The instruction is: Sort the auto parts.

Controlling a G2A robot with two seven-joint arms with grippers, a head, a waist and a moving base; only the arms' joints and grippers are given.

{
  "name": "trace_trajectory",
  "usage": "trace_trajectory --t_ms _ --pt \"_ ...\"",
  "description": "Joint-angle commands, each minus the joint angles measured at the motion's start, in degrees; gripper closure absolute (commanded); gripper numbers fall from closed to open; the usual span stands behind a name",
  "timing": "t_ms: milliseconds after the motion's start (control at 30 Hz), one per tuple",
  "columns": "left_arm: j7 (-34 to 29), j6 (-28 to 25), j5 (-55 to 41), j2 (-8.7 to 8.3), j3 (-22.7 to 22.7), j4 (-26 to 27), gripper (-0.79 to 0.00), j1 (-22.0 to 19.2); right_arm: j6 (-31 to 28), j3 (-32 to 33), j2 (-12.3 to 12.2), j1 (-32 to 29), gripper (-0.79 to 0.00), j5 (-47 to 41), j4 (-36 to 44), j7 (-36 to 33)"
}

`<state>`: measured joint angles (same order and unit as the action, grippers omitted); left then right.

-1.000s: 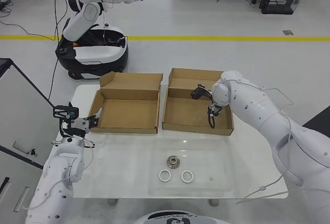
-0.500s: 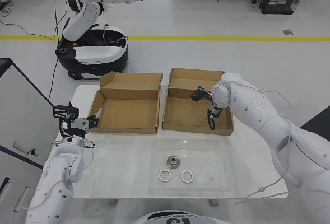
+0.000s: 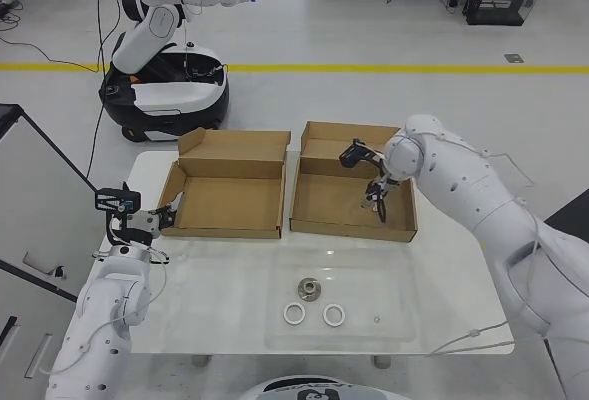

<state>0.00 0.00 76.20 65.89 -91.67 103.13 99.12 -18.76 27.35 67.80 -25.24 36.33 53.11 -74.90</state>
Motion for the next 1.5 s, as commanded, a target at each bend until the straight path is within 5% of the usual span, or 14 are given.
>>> trace_trajectory --t_ms 0,533,1133,1467 --pt "0.0 0.0 0.0 0.00 0.0 0.0 -0.785 0.0 -0.5 1.5 -1.0 -0.3 -0.785 -0.2 2.7 -1.4" --pt "0.0 0.0 0.0 0.00 0.0 0.0 -0.785 0.0 2.5 14.4 -13.1 -9.8 -0.785 -7.5 38.2 -13.1" --pt "0.0 0.0 0.0 0.00 0.0 0.0 -0.785 0.0 2.5 9.8 -27.5 -7.8 -0.785 -23.1 59.3 -13.1" --pt "0.0 0.0 0.0 0.00 0.0 0.0 -0.785 0.0 2.7 9.3 -28.1 -7.5 -0.785 -23.8 60.1 -13.1"
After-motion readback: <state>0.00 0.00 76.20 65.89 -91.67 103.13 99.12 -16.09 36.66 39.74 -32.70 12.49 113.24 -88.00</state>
